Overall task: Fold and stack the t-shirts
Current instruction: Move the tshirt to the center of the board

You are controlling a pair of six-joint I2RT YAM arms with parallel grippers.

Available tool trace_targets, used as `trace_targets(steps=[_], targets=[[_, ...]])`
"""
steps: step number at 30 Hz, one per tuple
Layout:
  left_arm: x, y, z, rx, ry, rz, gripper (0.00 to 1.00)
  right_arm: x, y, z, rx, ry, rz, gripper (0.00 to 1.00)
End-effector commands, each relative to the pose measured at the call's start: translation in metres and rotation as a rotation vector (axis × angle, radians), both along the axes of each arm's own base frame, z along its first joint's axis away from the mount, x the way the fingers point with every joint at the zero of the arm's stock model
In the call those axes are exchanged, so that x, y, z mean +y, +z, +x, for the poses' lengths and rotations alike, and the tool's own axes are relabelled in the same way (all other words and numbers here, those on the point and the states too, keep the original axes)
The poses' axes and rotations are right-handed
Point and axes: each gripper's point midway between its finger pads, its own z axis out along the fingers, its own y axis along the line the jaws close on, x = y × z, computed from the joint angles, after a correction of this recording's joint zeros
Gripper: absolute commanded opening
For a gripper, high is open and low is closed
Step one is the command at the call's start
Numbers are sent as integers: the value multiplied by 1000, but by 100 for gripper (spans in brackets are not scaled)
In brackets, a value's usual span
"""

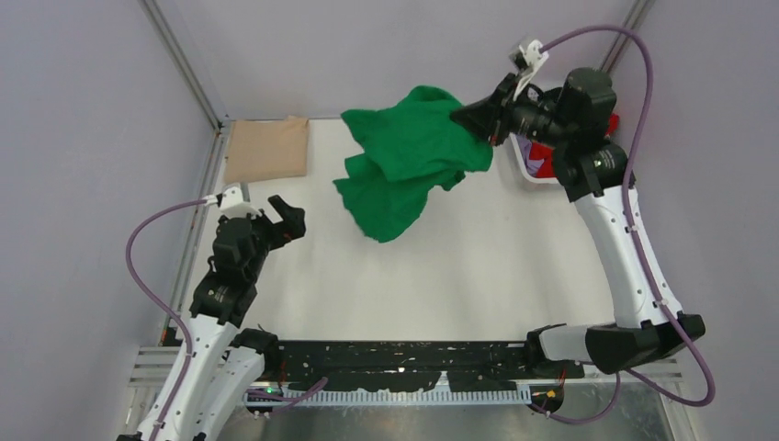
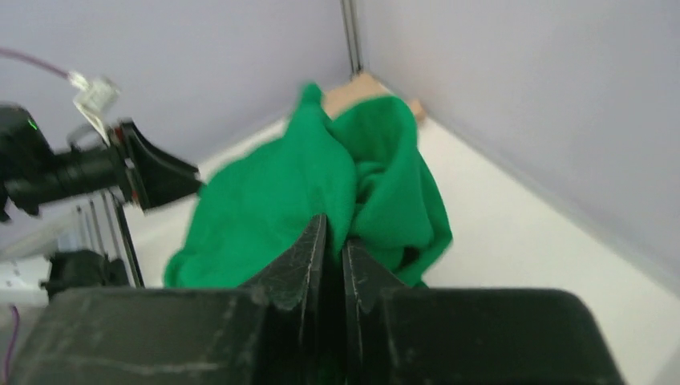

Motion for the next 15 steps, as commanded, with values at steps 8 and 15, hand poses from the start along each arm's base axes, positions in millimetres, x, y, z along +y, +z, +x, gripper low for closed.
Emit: trace_targets(steps=[8, 15], targets=[[-3, -26, 2, 104, 18, -47, 100, -141, -253, 24, 383, -818, -387, 91], [-41, -55, 4, 257, -153, -114, 100, -147, -260, 19, 425, -898, -279, 95]])
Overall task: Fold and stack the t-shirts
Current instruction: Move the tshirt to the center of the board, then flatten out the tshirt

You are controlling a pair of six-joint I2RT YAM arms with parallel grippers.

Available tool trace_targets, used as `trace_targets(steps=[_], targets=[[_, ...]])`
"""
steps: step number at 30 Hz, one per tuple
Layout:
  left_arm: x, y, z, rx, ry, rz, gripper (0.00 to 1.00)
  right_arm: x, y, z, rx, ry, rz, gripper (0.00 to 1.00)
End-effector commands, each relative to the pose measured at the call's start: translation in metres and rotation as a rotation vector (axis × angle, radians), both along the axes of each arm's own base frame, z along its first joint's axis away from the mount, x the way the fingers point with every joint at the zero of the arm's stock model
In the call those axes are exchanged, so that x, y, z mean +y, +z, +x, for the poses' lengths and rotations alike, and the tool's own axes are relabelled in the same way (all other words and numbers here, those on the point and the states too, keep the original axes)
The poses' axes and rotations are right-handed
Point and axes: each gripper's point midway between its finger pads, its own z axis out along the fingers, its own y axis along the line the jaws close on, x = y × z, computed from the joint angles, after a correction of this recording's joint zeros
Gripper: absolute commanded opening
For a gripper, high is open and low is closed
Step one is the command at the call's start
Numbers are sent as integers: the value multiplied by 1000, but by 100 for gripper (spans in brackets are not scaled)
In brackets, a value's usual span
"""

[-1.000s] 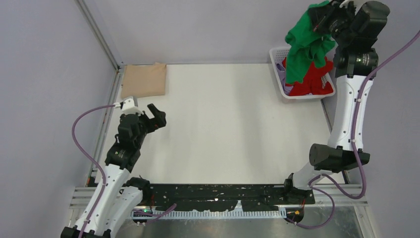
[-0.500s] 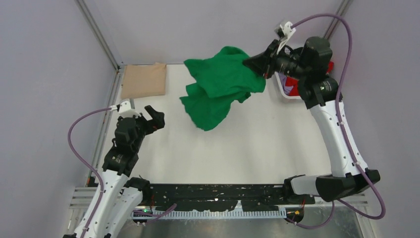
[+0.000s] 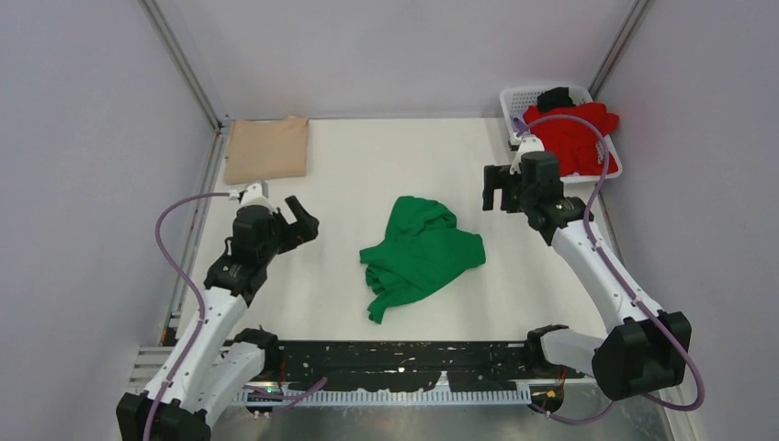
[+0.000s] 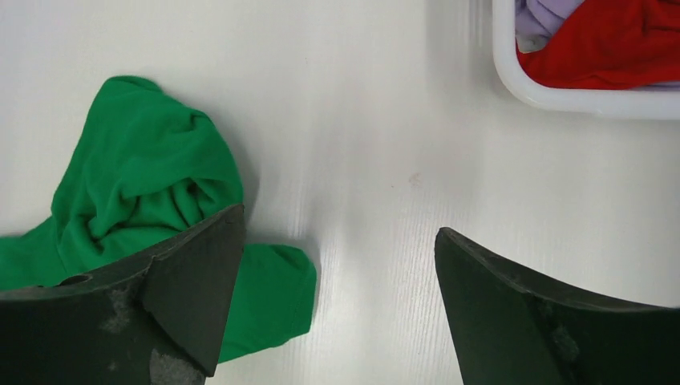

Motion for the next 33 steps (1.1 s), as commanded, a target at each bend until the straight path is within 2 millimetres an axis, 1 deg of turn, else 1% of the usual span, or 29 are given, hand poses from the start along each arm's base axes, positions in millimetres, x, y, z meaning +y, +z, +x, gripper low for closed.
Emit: trace_targets(steps=[1, 2, 4, 5, 6, 7, 8, 9, 10, 11, 12, 13, 14, 15, 16, 17, 18, 19, 20, 21, 22, 23, 24, 25, 26, 27, 29, 32, 33], targets=[[-33, -11, -5, 84, -154, -94, 100, -7, 38, 9, -157, -119, 79, 95], [-40, -16, -7, 107, -194, -108, 100, -3, 36, 6, -147, -117, 108, 95], [-56, -26, -17, 155, -292, -136, 99, 14, 29, -2, -108, -54, 183, 95], [-62, -33, -24, 180, -334, -143, 100, 29, 27, -7, -88, 9, 232, 95], [-67, -41, -31, 207, -368, -146, 100, 40, 19, -15, -63, 44, 258, 95], [-73, -47, -39, 231, -397, -148, 100, 52, 17, -19, -58, 92, 283, 95], [-80, -57, -50, 263, -440, -155, 100, 66, 6, -28, -31, 137, 287, 95], [-88, -63, -60, 286, -488, -164, 100, 80, 2, -34, -21, 180, 285, 95], [-96, -70, -72, 313, -538, -178, 100, 85, -9, -38, 6, 192, 275, 95], [-105, -74, -84, 339, -596, -193, 100, 94, -13, -42, 17, 215, 268, 95], [-112, -80, -97, 366, -645, -201, 99, 98, -21, -43, 40, 222, 261, 95], [-121, -85, -112, 396, -703, -200, 100, 108, -23, -45, 44, 246, 252, 95], [-126, -89, -123, 420, -740, -197, 100, 110, -28, -42, 50, 240, 230, 95], [-131, -93, -133, 440, -773, -194, 100, 121, -29, -45, 42, 273, 213, 95], [-135, -96, -141, 458, -800, -191, 100, 122, -31, -38, 32, 253, 174, 95], [-139, -99, -147, 473, -818, -188, 99, 131, -36, -39, 33, 279, 140, 96], [-142, -101, -150, 479, -828, -181, 98, 131, -32, -31, 10, 260, 109, 95], [-145, -103, -151, 484, -833, -174, 97, 139, -30, -26, 0, 279, 85, 96], [-148, -105, -151, 483, -837, -169, 97, 140, -31, -21, -6, 273, 62, 96], [-153, -105, -151, 484, -849, -168, 97, 147, -34, -13, -8, 287, 40, 98], [-158, -104, -151, 486, -868, -167, 97, 148, -35, -8, -9, 281, 27, 99], [-163, -104, -152, 493, -891, -163, 96, 153, -41, -1, 9, 292, 3, 96], [-167, -105, -156, 512, -915, -154, 96, 155, -45, 0, 27, 301, -15, 94], [-172, -106, -159, 524, -937, -143, 96, 160, -48, 9, 39, 310, -38, 90], [-176, -108, -162, 534, -960, -129, 96, 159, -51, 12, 49, 306, -56, 89], [-180, -110, -164, 542, -977, -112, 95, 163, -58, 18, 62, 310, -70, 87], [-186, -118, -169, 579, -1002, -80, 92, 167, -66, 25, 82, 308, -90, 86], [-193, -127, -164, 607, -1000, -51, 86, 170, -76, 30, 104, 302, -96, 84], [-195, -128, -161, 606, -997, -44, 83, 170, -84, 31, 117, 299, -104, 82]])
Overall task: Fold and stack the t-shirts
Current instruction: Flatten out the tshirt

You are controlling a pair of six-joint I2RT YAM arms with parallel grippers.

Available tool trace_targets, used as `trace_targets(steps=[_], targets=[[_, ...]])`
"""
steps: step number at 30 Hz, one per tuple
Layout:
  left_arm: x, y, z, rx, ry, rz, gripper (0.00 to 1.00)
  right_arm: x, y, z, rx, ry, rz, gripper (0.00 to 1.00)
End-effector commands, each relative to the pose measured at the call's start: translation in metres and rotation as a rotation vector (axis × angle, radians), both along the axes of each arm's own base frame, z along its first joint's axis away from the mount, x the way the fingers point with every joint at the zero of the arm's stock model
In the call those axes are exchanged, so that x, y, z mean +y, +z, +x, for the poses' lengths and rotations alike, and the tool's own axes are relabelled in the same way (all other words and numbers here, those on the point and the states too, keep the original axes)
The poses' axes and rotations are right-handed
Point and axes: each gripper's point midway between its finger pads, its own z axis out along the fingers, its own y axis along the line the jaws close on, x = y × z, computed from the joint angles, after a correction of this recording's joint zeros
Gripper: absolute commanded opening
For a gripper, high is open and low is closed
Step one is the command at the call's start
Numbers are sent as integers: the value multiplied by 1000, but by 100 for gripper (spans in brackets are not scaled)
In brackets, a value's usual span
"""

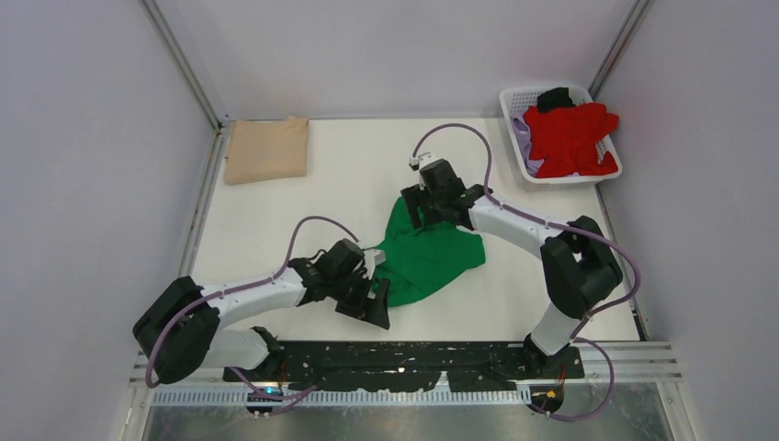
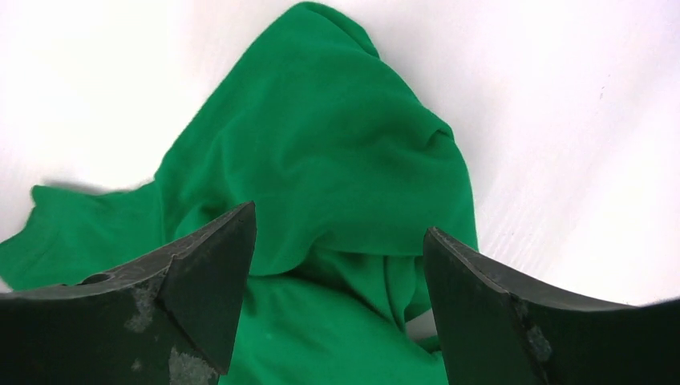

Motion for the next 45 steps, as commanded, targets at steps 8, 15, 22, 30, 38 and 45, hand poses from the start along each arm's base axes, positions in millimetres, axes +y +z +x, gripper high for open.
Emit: trace_targets(steps=[8, 15, 22, 30, 38, 45], targets=[[-32, 3, 40, -83, 3, 16, 27, -10, -31, 21, 8, -85, -115, 50], [-1, 22, 74, -248, 153, 158, 0, -20, 10, 34, -116, -198, -70, 12], [78, 92, 128, -493, 515, 249, 0, -73, 107, 42, -353, -400, 25, 5], [159, 216, 149, -864, 854, 127, 0, -153, 224, 16, -612, -552, 321, 5], [194, 335, 130, -1158, 1003, -50, 0, -175, 337, -50, -883, -471, 495, 5], [206, 384, 103, -1288, 1024, -209, 0, -178, 393, -120, -1014, -339, 616, 5]])
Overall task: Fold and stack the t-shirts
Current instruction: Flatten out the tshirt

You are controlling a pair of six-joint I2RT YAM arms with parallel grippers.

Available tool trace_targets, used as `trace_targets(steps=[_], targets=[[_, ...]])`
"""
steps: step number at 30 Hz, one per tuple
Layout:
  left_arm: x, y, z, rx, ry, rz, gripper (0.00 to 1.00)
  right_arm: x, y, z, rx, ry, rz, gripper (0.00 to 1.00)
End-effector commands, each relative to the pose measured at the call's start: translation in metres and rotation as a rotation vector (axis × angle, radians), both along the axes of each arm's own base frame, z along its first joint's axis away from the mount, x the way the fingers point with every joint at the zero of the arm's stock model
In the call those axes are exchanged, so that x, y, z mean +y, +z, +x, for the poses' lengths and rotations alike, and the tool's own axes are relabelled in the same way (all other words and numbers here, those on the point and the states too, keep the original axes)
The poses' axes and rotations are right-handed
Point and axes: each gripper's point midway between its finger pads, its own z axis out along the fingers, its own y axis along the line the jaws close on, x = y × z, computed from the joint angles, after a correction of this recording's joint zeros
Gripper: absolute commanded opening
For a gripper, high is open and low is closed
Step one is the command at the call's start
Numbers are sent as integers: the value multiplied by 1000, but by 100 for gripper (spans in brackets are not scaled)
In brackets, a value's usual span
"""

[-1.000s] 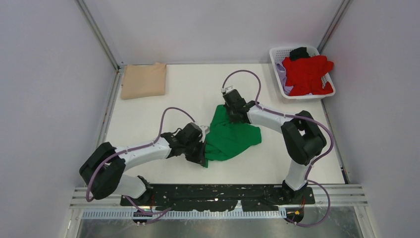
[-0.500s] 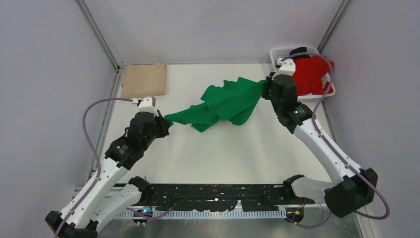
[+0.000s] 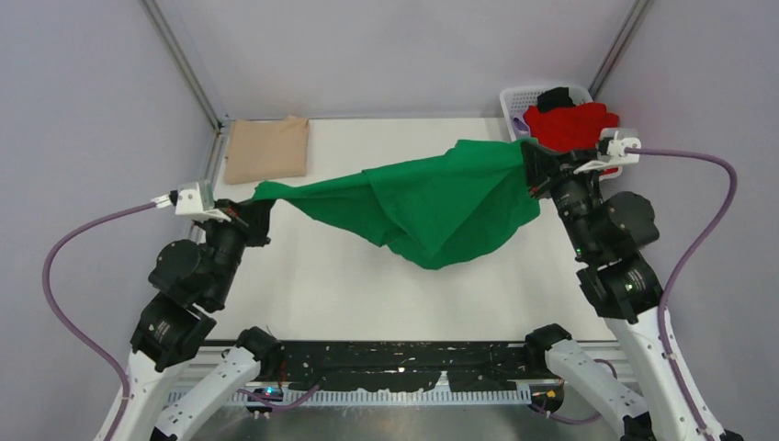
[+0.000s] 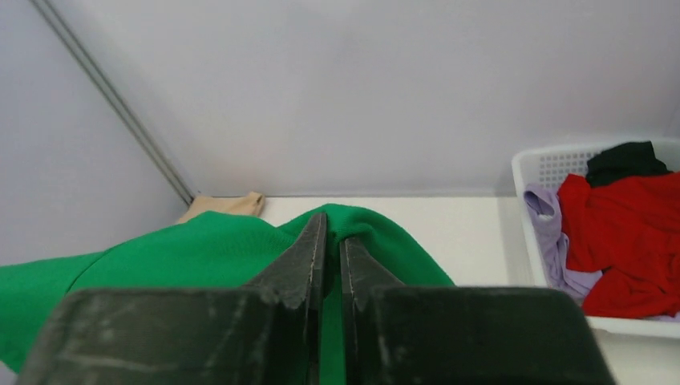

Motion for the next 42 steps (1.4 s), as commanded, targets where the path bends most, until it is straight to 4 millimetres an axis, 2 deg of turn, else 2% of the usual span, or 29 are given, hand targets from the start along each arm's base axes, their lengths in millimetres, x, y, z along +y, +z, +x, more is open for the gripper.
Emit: trace_targets(steps=[1, 4, 7, 12, 15, 16, 18, 19, 20, 21, 22, 23, 26, 27, 28, 29, 30, 31, 32, 33, 34, 35, 38, 42], targets=[[34, 49, -15, -169, 118, -57, 0, -25, 58, -45, -176, -37, 46, 5], [32, 37, -6, -123, 139, -40, 0, -17, 47, -46, -134, 11, 39, 5], [31, 6, 17, 3, 205, 40, 0, -9, 17, -30, -27, 23, 14, 5], [30, -63, 60, 261, 276, 112, 0, 3, -52, 10, 175, 10, -5, 5], [36, -112, 87, 426, 276, 111, 3, 24, -113, 37, 344, 61, -13, 6], [39, -127, 95, 479, 285, 110, 14, 29, -132, 42, 396, 71, -15, 8], [42, -156, 111, 591, 287, 105, 63, 43, -180, 63, 543, 98, -46, 25], [40, -166, 117, 643, 270, 99, 83, 45, -185, 69, 566, 95, -49, 48], [36, -173, 122, 691, 246, 94, 97, 45, -205, 77, 633, 77, -59, 57], [32, -176, 126, 720, 227, 91, 99, 41, -204, 83, 639, 40, -60, 76], [29, -179, 128, 742, 213, 95, 100, 37, -214, 86, 672, 14, -67, 86], [23, -181, 129, 753, 180, 92, 100, 29, -212, 90, 668, -36, -72, 98], [7, -179, 124, 729, 82, 66, 99, 2, -210, 90, 653, -170, -74, 96], [0, -178, 121, 716, 40, 46, 99, -7, -216, 86, 663, -203, -72, 96], [-14, -178, 116, 708, -36, 11, 100, -18, -213, 83, 649, -253, -52, 95], [-30, -178, 111, 695, -110, -31, 100, -28, -224, 77, 669, -290, -42, 95], [-44, -179, 107, 686, -175, -69, 100, -37, -223, 72, 660, -328, -11, 96], [-60, -181, 101, 681, -246, -97, 100, -48, -238, 65, 689, -366, 2, 95], [-73, -183, 98, 679, -299, -115, 99, -54, -239, 60, 687, -391, 39, 96], [-92, -186, 92, 686, -356, -112, 100, -66, -257, 52, 720, -430, 64, 96], [-105, -190, 88, 701, -393, -96, 100, -70, -259, 48, 720, -437, 83, 95], [-116, -193, 87, 711, -422, -70, 100, -80, -273, 41, 749, -467, 99, 95], [-134, -200, 102, 759, -441, -45, 100, -86, -289, 34, 786, -451, 127, 95], [-149, -209, 147, 780, -418, -39, 100, -88, -306, 32, 840, -424, 129, 96]])
